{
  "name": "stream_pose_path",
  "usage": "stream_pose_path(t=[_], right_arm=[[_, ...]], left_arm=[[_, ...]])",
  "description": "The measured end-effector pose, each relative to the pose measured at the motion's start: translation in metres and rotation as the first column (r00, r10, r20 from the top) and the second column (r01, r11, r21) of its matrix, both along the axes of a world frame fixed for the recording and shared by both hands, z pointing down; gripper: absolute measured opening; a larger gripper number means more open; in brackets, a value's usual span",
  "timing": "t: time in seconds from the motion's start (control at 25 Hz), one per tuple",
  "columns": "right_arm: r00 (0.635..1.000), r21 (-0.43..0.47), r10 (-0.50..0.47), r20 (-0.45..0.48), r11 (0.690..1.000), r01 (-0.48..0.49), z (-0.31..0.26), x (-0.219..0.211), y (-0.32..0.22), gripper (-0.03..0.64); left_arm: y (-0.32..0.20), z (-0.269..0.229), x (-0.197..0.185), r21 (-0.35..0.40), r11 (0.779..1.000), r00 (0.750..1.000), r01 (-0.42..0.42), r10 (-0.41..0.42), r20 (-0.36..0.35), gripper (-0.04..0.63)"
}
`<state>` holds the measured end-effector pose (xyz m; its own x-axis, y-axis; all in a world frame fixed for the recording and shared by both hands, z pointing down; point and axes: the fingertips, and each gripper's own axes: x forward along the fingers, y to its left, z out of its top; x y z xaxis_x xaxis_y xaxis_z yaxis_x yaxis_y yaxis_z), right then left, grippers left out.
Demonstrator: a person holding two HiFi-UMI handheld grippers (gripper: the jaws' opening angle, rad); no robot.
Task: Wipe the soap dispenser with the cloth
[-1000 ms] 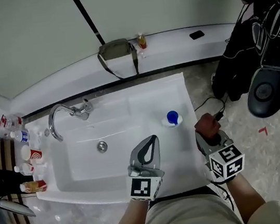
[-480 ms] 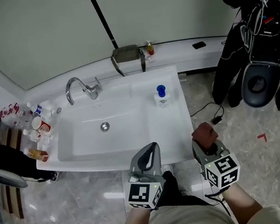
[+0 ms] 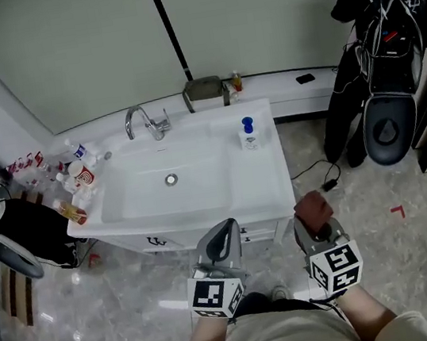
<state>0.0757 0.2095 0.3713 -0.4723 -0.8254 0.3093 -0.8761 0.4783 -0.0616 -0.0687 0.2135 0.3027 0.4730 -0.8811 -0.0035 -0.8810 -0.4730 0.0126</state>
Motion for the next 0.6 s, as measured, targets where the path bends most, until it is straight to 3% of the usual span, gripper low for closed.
stream_pose_path(t=[0.6], right_arm=[[0.998, -0.029, 0.058, 0.002, 0.998, -0.058, 0.000, -0.047, 0.080, 0.077]], left_arm=[[0.072, 0.001, -0.044, -0.037, 0.997, 0.998, -0.062, 0.061, -0.032, 0.000]])
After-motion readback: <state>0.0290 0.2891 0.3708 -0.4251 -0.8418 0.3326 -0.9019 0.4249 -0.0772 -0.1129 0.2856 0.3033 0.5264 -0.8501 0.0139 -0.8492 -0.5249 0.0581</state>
